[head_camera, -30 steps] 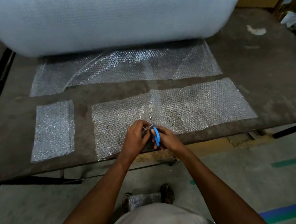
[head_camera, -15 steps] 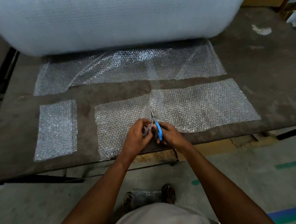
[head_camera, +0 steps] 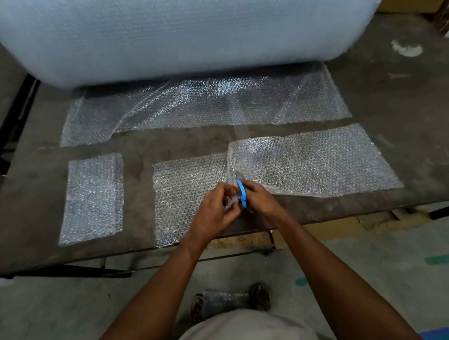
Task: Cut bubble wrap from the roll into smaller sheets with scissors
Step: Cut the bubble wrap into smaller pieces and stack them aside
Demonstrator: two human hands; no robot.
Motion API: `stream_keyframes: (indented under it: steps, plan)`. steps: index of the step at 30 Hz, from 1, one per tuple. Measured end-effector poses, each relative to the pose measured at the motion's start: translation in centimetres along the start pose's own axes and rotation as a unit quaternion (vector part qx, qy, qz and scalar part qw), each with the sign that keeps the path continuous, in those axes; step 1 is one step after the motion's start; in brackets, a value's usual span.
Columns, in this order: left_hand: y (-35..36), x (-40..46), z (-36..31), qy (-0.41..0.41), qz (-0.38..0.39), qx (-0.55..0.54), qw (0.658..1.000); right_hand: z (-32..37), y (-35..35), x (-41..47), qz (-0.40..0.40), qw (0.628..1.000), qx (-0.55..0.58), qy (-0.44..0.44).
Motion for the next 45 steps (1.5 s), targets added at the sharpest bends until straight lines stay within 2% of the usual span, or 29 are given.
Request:
stream_keyframes:
  steps: [10, 19, 24, 29, 34, 38, 43, 45]
  plan:
    - [-0.1, -0.7, 0.3, 0.020, -0.005, 0.074, 0.997, 1.2, 0.6, 1.0, 0.007, 0.999, 0.046, 0.003]
    - [-0.4, -0.8, -0.1, 0.029, 0.018, 0.049, 0.998, 1.5, 0.4, 1.4, 0.003, 0.999, -0.020, -0.033]
    - [-0.2, -1.3, 0.3, 0.022, 0.025, 0.043, 0.999, 1.5, 0.2, 2.2, -0.020, 0.998, -0.061, -0.011]
    - [-0.3, -1.6, 0.4, 0.018, 0.032, 0.035, 0.999, 1.6, 0.3, 2.3, -0.013, 0.999, -0.039, 0.010]
    - [-0.3, -1.8, 0.3, 0.019, 0.036, 0.033, 0.999, 1.2, -0.1, 3.0, -0.023, 0.997, -0.065, 0.019]
    - [-0.6, -1.8, -0.1, 0.017, 0.014, 0.019, 1.000, 1.6, -0.4, 3.2, -0.022, 0.996, -0.084, 0.009]
    - [-1.9, -1.4, 0.4, -0.020, -0.077, -0.024, 0.997, 0.7, -0.9, 2.3, -0.027, 0.995, -0.092, 0.020]
    - [-2.3, -1.2, 0.8, -0.012, -0.086, -0.013, 0.996, 0.2, -1.0, 1.7, -0.023, 0.996, -0.091, 0.013]
Point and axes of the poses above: each hand's wrist, its own x-axis towards the middle knuckle, its own y-axis out of the palm, z = x × y, the point moved 2 cm from there along x, towards the middle knuckle, and after that the axes turned 14 degrees about z, right-handed, at the moved point
